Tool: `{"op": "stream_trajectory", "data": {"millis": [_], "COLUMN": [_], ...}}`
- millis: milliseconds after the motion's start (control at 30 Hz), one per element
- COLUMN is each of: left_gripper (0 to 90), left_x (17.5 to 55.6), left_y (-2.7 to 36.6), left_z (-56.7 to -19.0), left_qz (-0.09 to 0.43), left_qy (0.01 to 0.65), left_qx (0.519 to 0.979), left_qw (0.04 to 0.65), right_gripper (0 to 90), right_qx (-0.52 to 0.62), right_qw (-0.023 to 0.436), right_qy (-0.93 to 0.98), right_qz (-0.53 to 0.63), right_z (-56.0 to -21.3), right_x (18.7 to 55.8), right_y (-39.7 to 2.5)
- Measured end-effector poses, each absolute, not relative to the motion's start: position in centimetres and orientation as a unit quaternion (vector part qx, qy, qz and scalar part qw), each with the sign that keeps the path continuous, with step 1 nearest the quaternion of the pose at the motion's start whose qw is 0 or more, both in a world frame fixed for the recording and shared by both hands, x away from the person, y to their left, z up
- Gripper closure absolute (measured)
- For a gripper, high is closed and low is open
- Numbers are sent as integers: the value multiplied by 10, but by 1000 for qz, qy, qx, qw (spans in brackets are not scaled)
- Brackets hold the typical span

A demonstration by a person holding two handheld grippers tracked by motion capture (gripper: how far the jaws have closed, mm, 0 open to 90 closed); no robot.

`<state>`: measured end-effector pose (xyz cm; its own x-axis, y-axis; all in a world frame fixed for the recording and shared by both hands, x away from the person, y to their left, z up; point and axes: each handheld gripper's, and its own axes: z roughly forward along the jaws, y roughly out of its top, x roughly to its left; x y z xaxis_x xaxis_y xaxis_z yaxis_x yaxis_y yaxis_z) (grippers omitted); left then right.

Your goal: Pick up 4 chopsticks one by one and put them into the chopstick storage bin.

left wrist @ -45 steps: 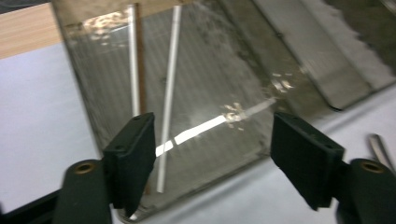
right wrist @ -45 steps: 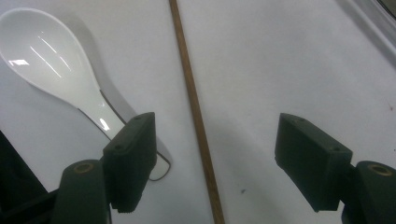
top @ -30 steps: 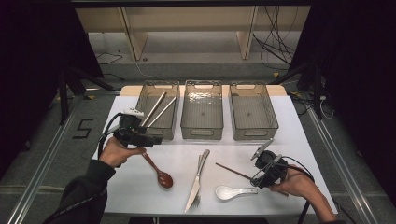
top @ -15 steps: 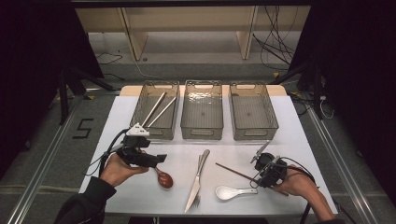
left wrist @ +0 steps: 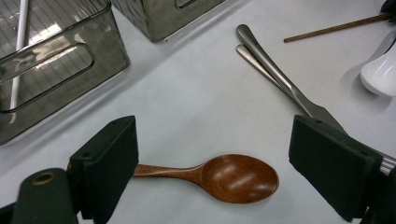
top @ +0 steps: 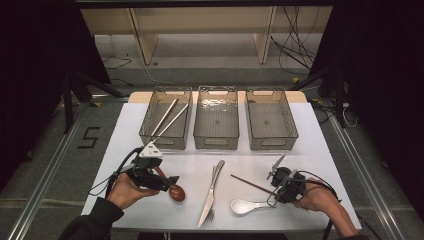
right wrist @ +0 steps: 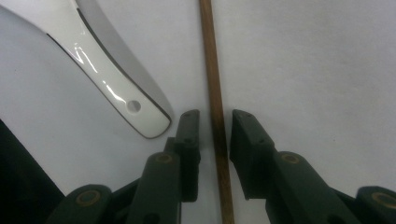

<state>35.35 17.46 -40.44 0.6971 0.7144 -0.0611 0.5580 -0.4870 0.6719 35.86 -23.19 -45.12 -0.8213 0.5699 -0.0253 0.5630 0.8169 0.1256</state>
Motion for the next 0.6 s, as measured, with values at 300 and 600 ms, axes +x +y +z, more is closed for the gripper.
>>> {"op": "stream_trajectory", "data": {"millis": [300, 600], "left_gripper": [153, 154], "left_x": [352, 352], "left_y": [173, 172], "left_z": [-407, -408], "left_qz": [116, 119], "left_qy": [369, 368], "left_qx": [858, 858], "left_qw": [337, 339], "right_gripper": [802, 847], "right_qx": [283, 266], "right_qw": [29, 31], "right_qy": [957, 963], "right_qz": [47, 33], "right_z": [-451, -451], "right_x": [359, 359], "right_y": [-229, -223]}}
